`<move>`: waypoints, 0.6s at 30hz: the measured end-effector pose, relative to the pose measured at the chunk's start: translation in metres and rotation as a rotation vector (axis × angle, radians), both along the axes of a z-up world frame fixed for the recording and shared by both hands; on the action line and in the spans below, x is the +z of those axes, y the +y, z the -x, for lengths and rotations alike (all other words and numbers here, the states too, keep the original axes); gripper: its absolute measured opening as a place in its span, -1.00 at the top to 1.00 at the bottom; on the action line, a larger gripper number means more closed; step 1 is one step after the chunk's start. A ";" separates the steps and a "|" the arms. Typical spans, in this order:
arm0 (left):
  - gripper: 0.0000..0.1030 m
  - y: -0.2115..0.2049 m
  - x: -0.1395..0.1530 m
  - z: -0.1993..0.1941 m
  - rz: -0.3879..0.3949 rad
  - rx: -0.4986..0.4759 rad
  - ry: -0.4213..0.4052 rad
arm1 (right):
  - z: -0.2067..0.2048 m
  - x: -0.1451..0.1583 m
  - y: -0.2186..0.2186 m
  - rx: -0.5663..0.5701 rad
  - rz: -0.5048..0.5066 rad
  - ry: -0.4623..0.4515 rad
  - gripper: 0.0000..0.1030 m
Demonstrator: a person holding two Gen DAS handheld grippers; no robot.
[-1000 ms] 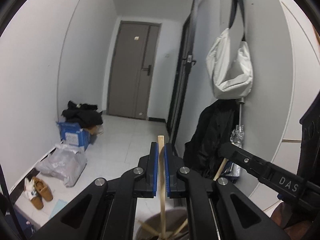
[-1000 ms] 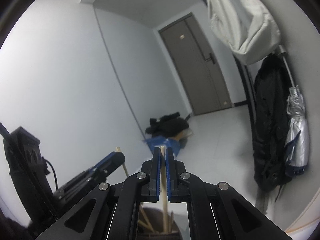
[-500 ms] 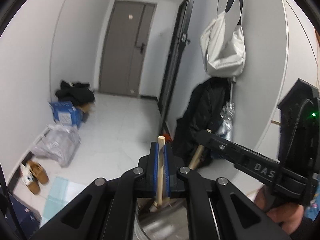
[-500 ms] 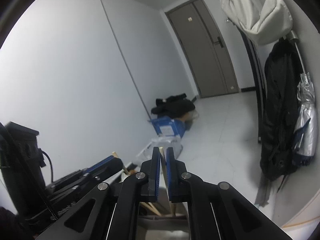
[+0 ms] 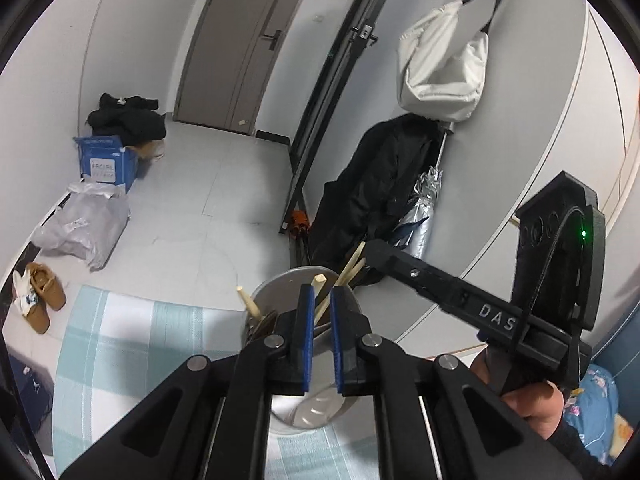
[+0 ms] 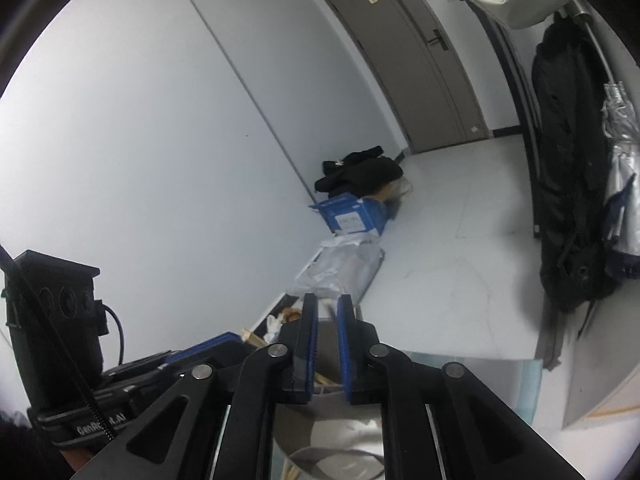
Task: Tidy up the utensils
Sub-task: 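Open both tools over the holder, releasing the chopsticks into it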
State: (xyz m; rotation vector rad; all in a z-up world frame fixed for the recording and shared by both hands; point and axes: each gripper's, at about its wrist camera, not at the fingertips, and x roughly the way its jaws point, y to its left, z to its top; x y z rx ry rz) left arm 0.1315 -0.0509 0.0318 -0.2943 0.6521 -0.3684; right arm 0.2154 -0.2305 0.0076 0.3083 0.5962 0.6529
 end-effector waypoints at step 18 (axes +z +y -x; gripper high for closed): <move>-0.59 0.052 0.024 0.085 -0.114 0.302 -0.072 | 0.122 0.047 0.018 -0.162 0.089 -0.191 -0.43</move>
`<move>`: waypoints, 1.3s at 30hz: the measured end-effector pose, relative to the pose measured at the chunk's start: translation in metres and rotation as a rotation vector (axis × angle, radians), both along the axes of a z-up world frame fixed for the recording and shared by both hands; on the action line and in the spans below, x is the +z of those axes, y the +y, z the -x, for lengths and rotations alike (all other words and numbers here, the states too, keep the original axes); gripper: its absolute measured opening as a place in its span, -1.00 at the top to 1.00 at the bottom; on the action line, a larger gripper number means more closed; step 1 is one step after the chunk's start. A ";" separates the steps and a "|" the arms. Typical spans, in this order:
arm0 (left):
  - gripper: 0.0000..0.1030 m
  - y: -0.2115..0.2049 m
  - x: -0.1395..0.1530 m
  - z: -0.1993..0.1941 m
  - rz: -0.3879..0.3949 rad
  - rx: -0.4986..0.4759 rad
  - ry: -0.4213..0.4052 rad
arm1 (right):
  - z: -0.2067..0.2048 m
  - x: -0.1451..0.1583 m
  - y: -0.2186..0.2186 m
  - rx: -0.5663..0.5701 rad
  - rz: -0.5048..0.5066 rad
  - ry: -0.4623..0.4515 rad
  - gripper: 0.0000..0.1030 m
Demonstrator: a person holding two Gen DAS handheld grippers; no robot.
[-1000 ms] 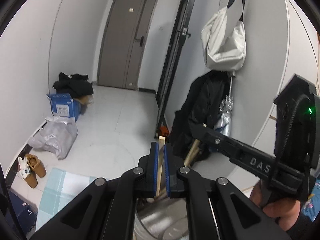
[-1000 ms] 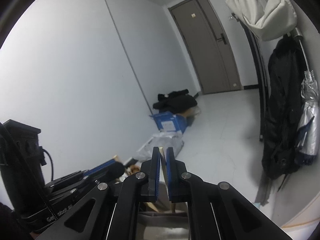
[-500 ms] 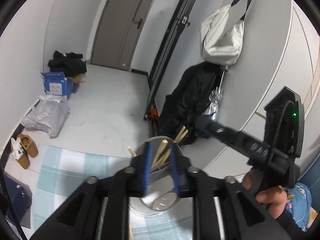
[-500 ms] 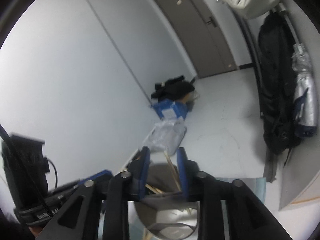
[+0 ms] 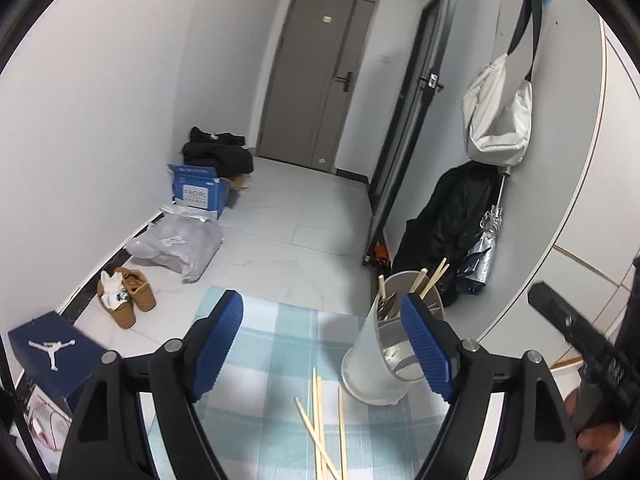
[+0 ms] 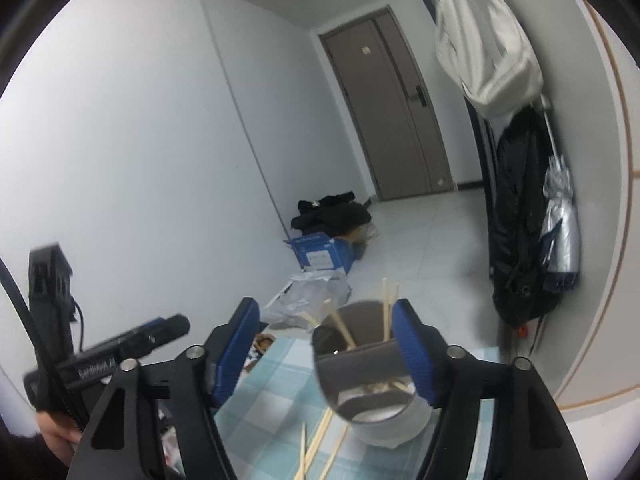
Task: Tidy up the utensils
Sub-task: 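Open both tools over the holder, releasing the chopsticks into it, then lower both open tools to the remaining chopsticks and close the right tool on one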
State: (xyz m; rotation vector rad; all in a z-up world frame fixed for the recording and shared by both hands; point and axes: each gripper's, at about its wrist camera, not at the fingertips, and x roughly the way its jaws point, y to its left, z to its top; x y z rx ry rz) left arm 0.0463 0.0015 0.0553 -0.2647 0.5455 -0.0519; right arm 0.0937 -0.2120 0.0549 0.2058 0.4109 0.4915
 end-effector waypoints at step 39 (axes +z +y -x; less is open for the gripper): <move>-0.98 0.072 -0.089 0.009 0.044 0.178 0.198 | 0.003 -0.190 0.092 -0.002 0.353 0.454 -0.13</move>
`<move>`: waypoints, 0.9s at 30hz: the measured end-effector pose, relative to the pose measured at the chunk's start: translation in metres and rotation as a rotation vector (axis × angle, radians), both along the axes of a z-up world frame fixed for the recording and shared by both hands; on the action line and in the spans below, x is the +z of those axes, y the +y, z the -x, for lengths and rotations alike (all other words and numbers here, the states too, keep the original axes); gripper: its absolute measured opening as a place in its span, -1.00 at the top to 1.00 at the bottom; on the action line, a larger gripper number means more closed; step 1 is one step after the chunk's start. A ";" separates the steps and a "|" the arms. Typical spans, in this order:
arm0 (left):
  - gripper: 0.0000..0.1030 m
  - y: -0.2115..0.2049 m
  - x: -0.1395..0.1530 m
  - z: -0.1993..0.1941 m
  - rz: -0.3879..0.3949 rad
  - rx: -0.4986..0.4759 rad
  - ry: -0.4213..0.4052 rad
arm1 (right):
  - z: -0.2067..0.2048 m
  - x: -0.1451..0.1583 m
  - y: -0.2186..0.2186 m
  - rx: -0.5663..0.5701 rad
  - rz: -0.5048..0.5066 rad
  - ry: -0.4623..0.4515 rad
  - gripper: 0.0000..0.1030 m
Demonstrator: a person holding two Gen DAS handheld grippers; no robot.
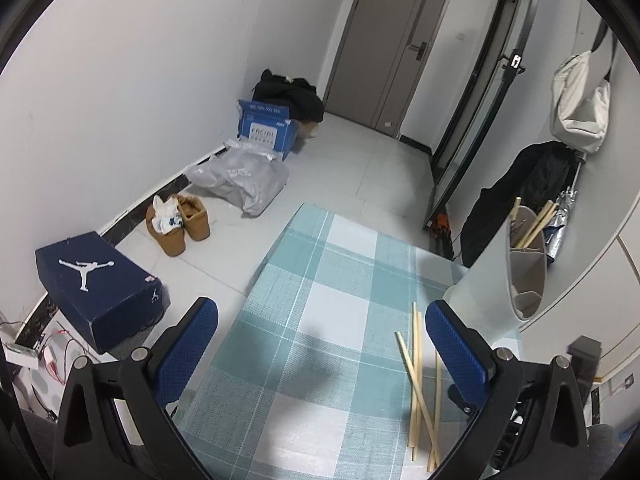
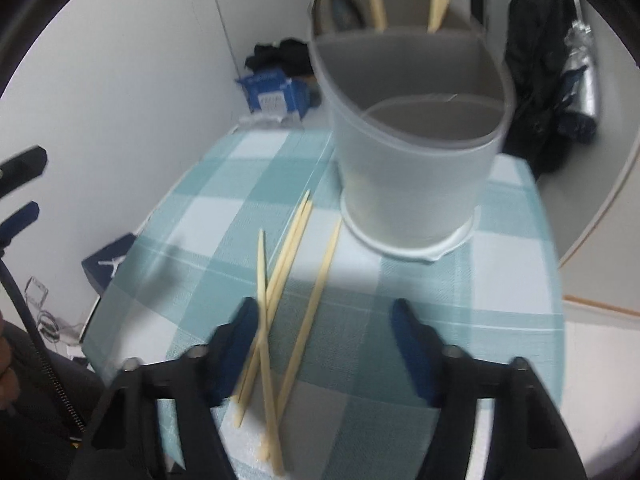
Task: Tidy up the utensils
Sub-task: 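Lower both open tools to the remaining chopsticks and close the right tool on one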
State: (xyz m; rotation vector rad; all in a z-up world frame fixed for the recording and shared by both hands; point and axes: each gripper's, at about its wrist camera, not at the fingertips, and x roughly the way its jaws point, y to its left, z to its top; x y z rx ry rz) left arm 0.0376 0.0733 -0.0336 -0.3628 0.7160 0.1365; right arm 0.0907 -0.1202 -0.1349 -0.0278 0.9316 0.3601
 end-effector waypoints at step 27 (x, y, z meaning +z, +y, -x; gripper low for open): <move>-0.98 0.032 0.003 -0.008 0.079 0.108 0.005 | -0.046 0.003 0.083 0.179 0.126 -0.034 0.93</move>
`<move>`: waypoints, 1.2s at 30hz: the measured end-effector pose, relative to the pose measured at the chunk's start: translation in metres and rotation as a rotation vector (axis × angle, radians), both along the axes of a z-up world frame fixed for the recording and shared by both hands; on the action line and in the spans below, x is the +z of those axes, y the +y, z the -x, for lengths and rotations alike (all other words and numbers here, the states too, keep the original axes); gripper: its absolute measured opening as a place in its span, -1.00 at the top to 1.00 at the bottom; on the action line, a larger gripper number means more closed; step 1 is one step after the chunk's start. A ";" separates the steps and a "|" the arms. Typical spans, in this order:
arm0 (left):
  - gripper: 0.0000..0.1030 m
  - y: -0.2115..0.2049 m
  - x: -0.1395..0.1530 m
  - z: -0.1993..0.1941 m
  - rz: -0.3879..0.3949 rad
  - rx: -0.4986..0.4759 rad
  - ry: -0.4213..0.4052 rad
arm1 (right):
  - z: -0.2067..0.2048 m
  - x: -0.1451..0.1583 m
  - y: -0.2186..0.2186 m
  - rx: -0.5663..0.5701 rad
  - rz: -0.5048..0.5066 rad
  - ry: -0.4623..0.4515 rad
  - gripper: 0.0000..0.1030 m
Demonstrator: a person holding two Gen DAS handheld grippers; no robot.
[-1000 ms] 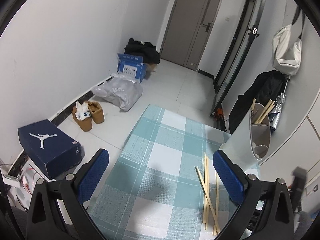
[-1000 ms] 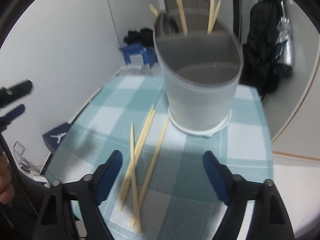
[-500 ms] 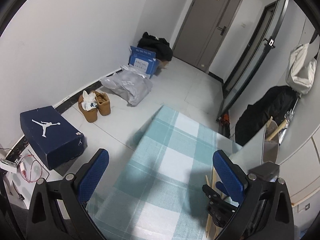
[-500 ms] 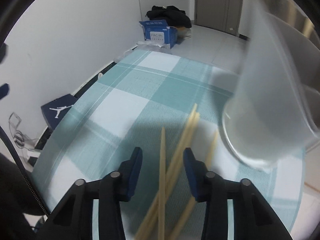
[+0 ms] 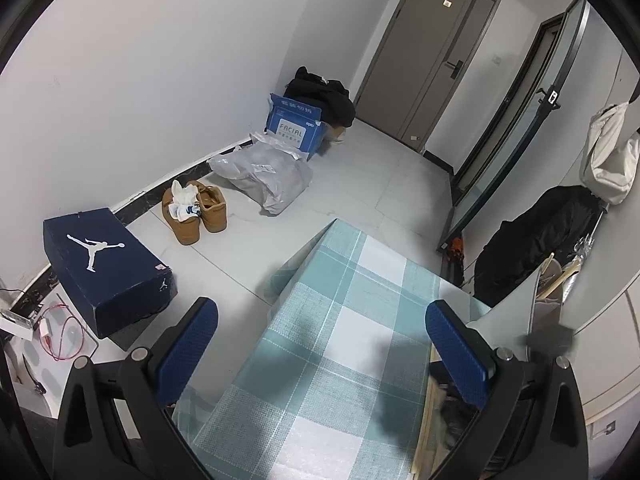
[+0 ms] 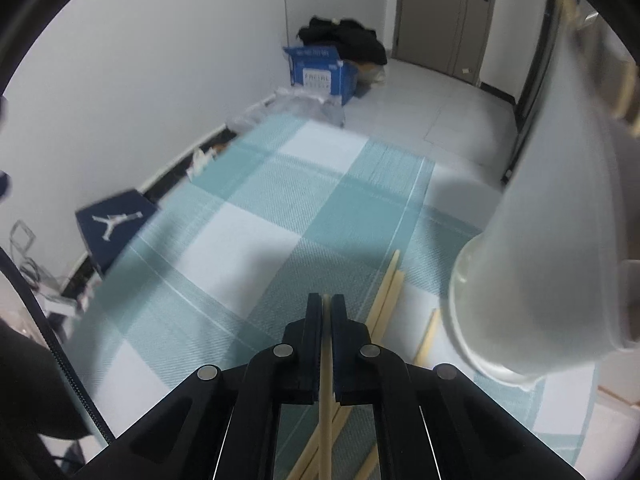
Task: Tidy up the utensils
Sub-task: 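Lower both open tools to the remaining chopsticks and close the right tool on one, then lift the chopstick with the right tool while the left tool grasps another chopstick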
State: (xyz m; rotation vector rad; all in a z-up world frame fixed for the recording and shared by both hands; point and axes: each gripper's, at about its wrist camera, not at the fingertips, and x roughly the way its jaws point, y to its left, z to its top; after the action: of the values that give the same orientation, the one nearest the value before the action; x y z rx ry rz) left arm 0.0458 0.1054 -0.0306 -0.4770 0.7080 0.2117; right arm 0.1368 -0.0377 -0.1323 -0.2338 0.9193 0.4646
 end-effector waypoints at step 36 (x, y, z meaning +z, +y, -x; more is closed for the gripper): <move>-0.97 -0.115 -0.084 -0.053 -0.165 -0.359 0.437 | 0.042 0.079 -0.219 -0.264 -0.569 -0.086 0.93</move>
State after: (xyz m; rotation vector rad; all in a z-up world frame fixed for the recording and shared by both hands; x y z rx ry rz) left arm 0.0988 -0.0095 -0.1145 -0.1374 1.1789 0.0328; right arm 0.0944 -0.2562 -0.0536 0.3791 0.6889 0.4486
